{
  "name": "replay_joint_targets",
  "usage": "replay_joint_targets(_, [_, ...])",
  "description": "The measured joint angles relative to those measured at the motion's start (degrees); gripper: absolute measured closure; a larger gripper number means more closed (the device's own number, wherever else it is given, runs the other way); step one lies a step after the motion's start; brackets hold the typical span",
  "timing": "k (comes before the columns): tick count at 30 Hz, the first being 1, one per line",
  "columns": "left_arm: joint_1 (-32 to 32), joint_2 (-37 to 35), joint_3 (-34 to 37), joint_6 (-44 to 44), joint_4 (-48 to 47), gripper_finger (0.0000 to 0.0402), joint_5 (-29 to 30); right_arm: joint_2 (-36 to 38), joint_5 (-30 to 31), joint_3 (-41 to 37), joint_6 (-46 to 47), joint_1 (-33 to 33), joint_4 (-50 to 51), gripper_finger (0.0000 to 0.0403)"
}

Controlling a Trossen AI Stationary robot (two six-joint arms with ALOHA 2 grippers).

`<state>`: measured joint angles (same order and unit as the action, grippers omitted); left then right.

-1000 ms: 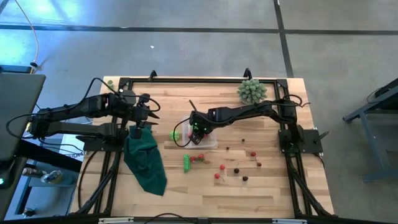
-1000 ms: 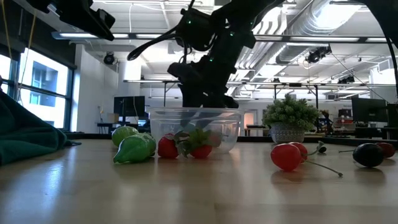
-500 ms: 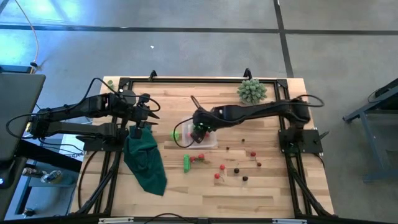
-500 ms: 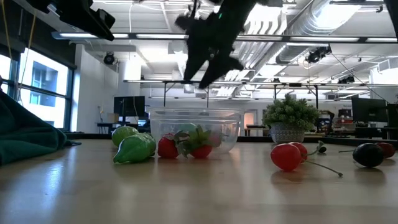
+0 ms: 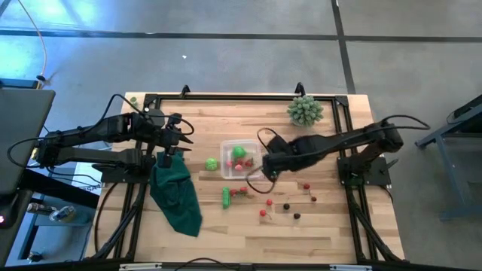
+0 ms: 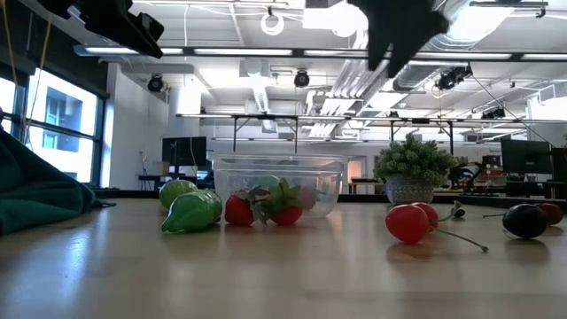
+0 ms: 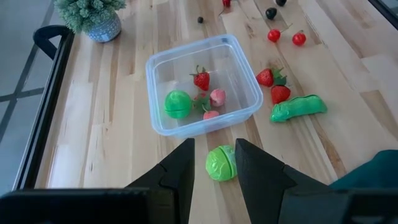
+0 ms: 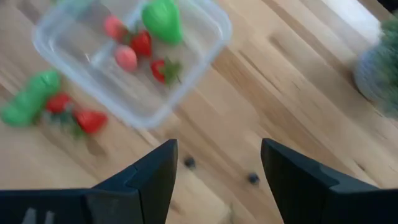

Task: Pick and placing Produce into tupperware
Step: Put the red cherry into the transparent bin

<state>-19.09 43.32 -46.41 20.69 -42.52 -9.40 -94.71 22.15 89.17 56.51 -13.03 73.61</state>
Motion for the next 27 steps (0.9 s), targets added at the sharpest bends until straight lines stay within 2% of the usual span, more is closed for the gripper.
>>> replay_joint_targets(7, [0.0,0.0,0.0,0.0,0.0,0.0295,0.0,4.1,1.3,-1.4,5.2,-5.8,7.1,0.0178])
replay_joint_targets(10, [0.0,0.0,0.0,0.0,0.0,0.0295,0.0,9.1,0.6,-8.6,8.3,-8.4,3.2,0.0178])
replay_joint_targets(14, [0.0,0.0,0.0,0.0,0.0,0.0295,0.0,18.5,-3.0,-23.6,12.9,-11.3,-7.2,0.0178])
replay_joint_targets(18, [0.0,0.0,0.0,0.0,0.0,0.0295,0.0,27.7,-10.8,-35.8,15.0,-11.7,-16.0,0.0178])
replay_joint_targets(22, [0.0,0.0,0.0,0.0,0.0,0.0295,0.0,32.8,-18.0,-43.4,10.8,-11.7,-20.1,0.0178])
replay_joint_targets(27, [0.0,0.0,0.0,0.0,0.0,0.0295,0.0,33.6,-19.9,-48.3,4.1,-11.7,-20.0,0.0178])
